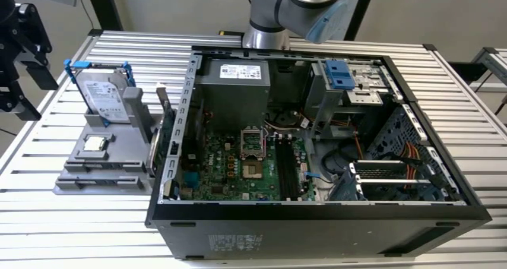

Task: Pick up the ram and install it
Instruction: 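Pick up the ram and move it above insertion slot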

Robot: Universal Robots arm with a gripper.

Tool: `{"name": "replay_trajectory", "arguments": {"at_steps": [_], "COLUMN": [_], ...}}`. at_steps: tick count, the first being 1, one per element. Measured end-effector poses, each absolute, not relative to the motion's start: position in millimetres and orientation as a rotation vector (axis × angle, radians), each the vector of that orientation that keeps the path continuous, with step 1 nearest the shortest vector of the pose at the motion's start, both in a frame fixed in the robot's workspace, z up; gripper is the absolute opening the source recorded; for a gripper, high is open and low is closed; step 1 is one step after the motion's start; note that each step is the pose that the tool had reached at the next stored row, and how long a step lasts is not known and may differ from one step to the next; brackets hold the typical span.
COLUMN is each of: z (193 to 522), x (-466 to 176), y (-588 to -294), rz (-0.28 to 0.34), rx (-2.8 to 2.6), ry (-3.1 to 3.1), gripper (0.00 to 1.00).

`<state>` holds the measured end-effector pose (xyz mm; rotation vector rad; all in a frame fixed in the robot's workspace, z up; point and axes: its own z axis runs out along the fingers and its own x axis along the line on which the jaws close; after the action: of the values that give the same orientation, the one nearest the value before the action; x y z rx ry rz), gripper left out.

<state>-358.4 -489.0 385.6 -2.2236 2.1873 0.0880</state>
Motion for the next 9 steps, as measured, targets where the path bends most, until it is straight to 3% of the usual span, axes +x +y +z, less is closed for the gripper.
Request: {"name": "replay_trajectory", "arguments": {"at_steps": [9], "z": [383.9], "x": [-358.4], "y": [-488.9], "rz": [0.089], "rx": [-2.224], "ry": [2.188], "gripper": [1.0]}}
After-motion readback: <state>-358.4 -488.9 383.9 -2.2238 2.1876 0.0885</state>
